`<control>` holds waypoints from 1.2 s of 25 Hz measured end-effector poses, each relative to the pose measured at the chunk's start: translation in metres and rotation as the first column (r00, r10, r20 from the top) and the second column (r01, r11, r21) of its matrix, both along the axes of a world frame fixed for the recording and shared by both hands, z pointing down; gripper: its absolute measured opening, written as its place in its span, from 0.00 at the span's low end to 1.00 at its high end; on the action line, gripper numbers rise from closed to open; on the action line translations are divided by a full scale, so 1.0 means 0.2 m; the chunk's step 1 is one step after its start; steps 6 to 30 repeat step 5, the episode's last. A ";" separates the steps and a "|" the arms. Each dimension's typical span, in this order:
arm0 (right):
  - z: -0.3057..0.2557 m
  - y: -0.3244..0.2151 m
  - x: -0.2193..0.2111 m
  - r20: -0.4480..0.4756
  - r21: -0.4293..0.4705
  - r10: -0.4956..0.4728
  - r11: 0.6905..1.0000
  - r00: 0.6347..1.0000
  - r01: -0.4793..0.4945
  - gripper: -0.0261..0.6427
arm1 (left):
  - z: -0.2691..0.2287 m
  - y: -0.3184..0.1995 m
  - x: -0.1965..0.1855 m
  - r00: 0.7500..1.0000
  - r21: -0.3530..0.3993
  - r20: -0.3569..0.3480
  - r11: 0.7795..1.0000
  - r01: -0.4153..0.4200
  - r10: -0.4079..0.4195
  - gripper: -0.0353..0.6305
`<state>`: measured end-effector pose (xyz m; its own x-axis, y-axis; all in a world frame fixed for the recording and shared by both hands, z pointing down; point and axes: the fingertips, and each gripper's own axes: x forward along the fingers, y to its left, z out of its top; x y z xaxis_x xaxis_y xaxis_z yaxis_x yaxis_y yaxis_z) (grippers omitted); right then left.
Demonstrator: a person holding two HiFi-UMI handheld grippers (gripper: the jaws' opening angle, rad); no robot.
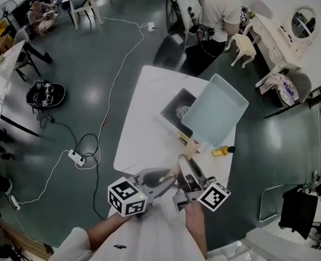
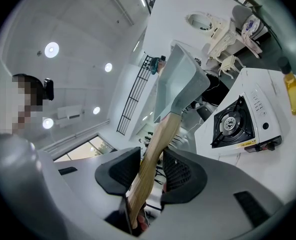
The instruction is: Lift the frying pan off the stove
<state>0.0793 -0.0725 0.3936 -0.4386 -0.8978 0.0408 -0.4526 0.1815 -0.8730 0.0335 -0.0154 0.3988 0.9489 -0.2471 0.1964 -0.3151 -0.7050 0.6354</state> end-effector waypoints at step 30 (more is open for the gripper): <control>0.04 -0.02 -0.02 0.001 -0.010 -0.003 1.000 1.000 0.003 0.24 | 0.03 -0.02 -0.02 1.000 -0.009 0.000 1.000 -0.001 0.001 0.20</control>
